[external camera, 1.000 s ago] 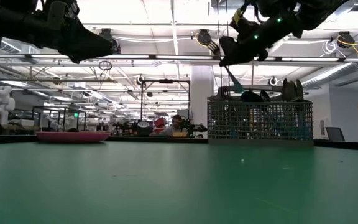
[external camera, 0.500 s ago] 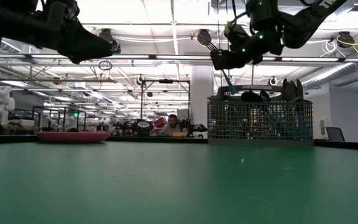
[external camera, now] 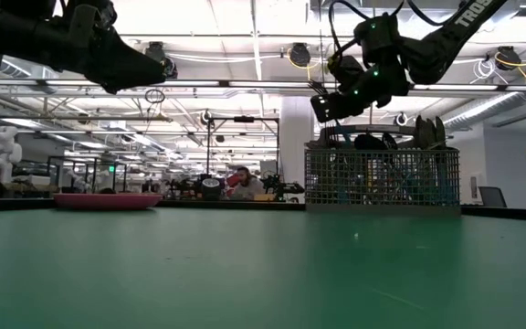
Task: Sort silverware
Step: Put the blue fork into the gray silverware basket
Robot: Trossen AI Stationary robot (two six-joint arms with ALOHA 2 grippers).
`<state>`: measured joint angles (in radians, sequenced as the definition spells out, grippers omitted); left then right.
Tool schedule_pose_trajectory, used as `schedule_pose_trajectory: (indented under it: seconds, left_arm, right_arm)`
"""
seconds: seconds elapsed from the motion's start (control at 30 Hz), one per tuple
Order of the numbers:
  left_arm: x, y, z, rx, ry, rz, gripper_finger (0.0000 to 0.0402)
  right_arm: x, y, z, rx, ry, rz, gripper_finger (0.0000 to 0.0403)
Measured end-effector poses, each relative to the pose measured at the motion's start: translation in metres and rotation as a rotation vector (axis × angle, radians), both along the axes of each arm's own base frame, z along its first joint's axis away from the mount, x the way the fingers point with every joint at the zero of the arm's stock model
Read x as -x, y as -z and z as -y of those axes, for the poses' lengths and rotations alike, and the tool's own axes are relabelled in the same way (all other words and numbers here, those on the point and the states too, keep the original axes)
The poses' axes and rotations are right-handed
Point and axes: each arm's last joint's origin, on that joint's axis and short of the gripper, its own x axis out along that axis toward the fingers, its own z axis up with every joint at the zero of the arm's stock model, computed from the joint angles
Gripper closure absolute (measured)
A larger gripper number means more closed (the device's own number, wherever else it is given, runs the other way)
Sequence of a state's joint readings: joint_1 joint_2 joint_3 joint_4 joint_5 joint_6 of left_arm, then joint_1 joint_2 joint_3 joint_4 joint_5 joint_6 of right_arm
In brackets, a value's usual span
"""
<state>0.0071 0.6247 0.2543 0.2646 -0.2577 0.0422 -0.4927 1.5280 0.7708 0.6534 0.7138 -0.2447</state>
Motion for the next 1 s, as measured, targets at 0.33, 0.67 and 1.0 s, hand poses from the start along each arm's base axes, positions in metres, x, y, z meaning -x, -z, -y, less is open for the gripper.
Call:
schedule_pose_trajectory:
  seconds: [0.33,0.67,1.0]
  left_arm:
    - [0.000,0.001,0.000,0.001,-0.004,-0.012,0.0210]
    - [0.000,0.001,0.000,0.002,-0.006,-0.012,0.0210]
    - [0.000,0.001,0.000,0.003,-0.006,-0.012,0.0210]
  right_arm:
    - [0.000,0.003,0.000,-0.031,0.001,0.013,0.0400]
    - [0.001,0.007,-0.001,-0.070,0.006,0.009,0.0398]
    - [0.001,0.011,-0.001,-0.093,0.010,-0.006,0.0339]
